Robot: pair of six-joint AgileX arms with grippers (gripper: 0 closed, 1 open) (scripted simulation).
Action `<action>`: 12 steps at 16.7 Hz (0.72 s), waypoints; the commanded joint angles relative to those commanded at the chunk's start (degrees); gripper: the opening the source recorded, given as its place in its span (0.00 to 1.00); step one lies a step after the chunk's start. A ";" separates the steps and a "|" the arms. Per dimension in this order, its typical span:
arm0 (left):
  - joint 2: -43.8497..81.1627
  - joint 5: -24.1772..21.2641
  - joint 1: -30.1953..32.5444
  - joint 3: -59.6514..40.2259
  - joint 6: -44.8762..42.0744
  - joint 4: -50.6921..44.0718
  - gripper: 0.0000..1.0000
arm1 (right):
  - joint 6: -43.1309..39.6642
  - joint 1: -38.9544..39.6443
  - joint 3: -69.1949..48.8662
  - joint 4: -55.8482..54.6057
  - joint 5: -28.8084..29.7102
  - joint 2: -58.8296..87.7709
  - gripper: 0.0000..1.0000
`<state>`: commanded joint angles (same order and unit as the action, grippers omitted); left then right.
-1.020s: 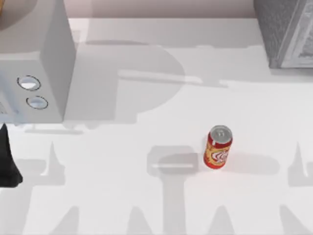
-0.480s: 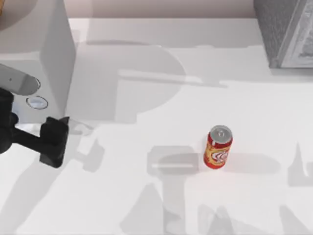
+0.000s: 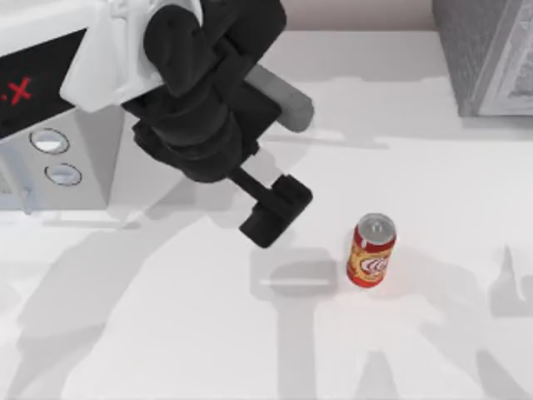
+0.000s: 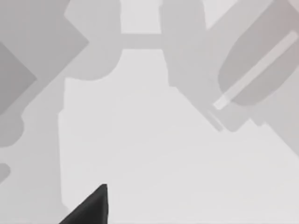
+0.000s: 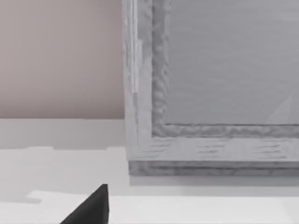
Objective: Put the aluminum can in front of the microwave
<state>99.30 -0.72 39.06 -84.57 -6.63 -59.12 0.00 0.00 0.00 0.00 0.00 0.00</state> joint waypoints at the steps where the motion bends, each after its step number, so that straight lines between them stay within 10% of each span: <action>1: 5.70 -0.13 1.87 -6.07 0.26 -3.95 1.00 | 0.00 0.00 0.00 0.00 0.00 0.00 1.00; 12: 48.47 -0.27 12.57 -65.09 7.65 -35.39 1.00 | 0.00 0.00 0.00 0.00 0.00 0.00 1.00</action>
<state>147.77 -0.98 51.63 -149.65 1.02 -94.51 0.00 0.00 0.00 0.00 0.00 0.00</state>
